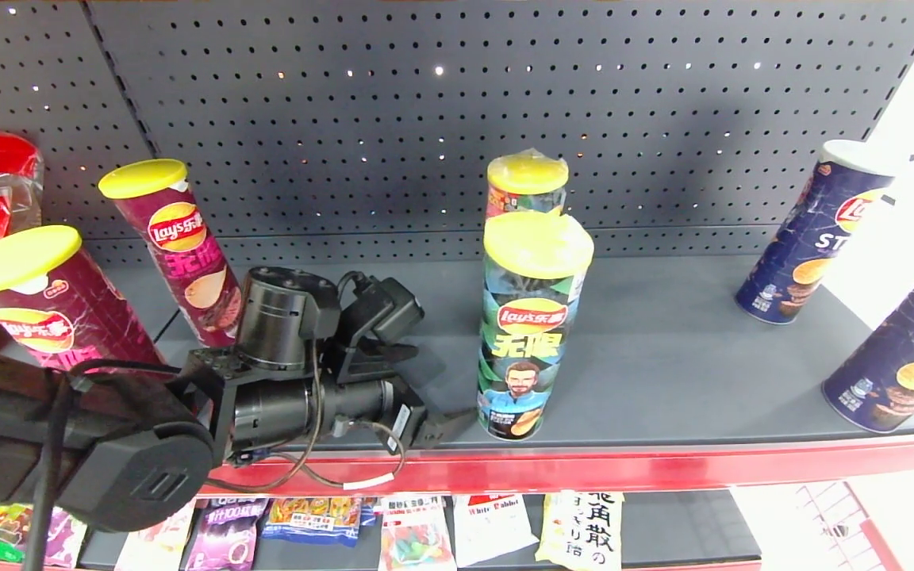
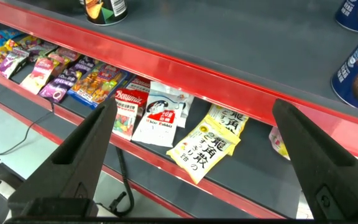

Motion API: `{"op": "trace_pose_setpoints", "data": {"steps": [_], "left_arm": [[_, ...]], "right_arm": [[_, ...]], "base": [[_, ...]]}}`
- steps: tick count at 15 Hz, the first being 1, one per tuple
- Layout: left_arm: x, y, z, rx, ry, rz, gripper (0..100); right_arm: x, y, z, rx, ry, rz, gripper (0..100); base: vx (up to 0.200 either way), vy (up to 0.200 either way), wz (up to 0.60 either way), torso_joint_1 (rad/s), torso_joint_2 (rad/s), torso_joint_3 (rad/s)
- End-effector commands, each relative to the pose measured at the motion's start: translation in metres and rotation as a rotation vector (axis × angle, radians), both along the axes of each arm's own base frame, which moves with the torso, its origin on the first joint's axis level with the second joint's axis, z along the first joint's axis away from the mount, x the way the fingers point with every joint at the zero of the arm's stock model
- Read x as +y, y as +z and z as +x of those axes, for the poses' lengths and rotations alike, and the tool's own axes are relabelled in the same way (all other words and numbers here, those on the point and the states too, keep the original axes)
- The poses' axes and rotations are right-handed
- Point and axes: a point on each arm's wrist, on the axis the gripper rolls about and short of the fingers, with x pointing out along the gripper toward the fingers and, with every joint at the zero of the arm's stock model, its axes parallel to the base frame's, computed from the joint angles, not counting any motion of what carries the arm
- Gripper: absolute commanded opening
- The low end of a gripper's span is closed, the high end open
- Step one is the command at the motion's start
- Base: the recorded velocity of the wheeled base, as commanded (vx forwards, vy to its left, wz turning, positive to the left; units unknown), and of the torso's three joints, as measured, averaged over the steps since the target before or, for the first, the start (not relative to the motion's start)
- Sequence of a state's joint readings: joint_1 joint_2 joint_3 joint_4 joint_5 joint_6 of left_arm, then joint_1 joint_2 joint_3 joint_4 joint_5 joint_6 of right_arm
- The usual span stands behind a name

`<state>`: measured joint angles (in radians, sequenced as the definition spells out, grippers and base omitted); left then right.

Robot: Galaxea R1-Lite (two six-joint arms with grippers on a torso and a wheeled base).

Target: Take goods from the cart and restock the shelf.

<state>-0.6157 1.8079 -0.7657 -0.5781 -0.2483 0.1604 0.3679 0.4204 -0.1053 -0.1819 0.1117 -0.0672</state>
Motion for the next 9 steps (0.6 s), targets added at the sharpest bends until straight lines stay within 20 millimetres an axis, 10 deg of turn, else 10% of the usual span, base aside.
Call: {"op": "trace_pose_setpoints", "data": {"steps": [1, 9], "left_arm": [[-0.003, -0.001, 0.001, 0.001, -0.007, 0.0, 100], [0.013, 0.009, -0.016, -0.018, 0.028, -0.001, 100]], "right_arm": [[0.0, 0.0, 0.0, -0.003, 0.001, 0.001, 100], [-0.001, -0.006, -0.003, -0.003, 0.007, 0.001, 100]], "base": [[0.0, 0.0, 0.0, 0.0, 0.0, 0.0], [0.0, 0.0, 0.0, 0.0, 0.0, 0.0]]}}
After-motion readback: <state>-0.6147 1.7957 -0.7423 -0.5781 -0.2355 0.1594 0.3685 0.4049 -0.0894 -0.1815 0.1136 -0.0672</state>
